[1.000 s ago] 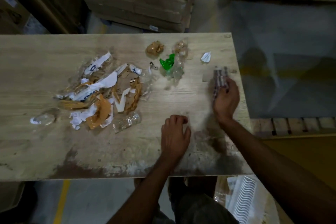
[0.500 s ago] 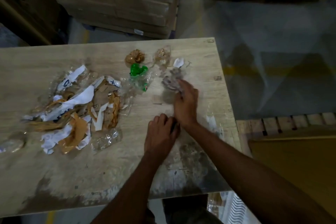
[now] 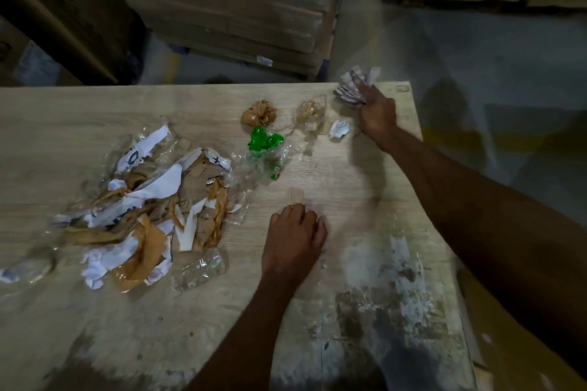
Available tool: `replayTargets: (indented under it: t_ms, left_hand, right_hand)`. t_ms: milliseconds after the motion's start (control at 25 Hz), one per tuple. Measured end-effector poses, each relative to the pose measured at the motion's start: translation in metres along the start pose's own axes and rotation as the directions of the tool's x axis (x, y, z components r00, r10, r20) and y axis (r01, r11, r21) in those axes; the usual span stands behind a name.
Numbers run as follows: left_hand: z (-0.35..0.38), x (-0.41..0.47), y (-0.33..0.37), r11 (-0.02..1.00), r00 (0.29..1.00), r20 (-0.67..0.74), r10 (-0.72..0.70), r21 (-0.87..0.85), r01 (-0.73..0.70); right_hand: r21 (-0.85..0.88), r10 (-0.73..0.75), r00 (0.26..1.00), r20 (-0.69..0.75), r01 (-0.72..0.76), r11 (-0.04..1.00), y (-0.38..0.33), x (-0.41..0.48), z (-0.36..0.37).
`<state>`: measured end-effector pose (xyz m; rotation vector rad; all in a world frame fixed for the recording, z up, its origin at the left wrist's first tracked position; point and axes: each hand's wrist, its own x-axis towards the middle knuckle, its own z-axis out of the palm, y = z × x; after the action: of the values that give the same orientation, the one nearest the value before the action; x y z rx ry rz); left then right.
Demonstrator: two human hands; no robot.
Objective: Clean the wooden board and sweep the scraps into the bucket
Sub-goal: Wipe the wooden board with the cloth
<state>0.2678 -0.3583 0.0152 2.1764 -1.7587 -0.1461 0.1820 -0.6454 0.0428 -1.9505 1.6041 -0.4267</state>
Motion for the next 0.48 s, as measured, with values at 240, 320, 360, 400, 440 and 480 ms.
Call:
replayTargets:
  t_ms: [240,320,360,400,440,480]
  left_hand:
    - [-0.002,-0.001,-0.002,0.995,0.994,-0.045,0.099,-0.009,-0.100]
    - [-0.003,-0.003,-0.003,0.988,0.988,-0.042,0.151,0.000,-0.151]
    - [-0.003,-0.003,-0.004,0.990,0.989,-0.023,0.143,-0.006,-0.143]
    - [-0.003,-0.003,-0.005,0.992,0.993,-0.008,0.121,-0.015,-0.121]
    - [-0.003,-0.003,-0.006,0.994,0.994,-0.006,0.107,-0.019,-0.107]
    - [0.000,-0.003,-0.006,0.994,0.995,-0.011,0.104,-0.022,-0.104]
  right_hand:
    - [0.217,-0.332,0.940,0.074,0.310,0.926,-0.072,-0.042,0.074]
    - [0.344,-0.367,0.921,0.131,0.305,0.888,-0.089,-0.062,0.090]
    - [0.413,-0.318,0.932,0.176,0.223,0.883,-0.095,-0.068,0.093]
    - [0.464,-0.249,0.949,0.191,0.136,0.875,-0.094,-0.069,0.094]
    - [0.500,-0.187,0.973,0.134,0.097,0.861,-0.091,-0.068,0.092]
    - [0.514,-0.139,0.990,0.029,0.104,0.851,-0.081,-0.064,0.086]
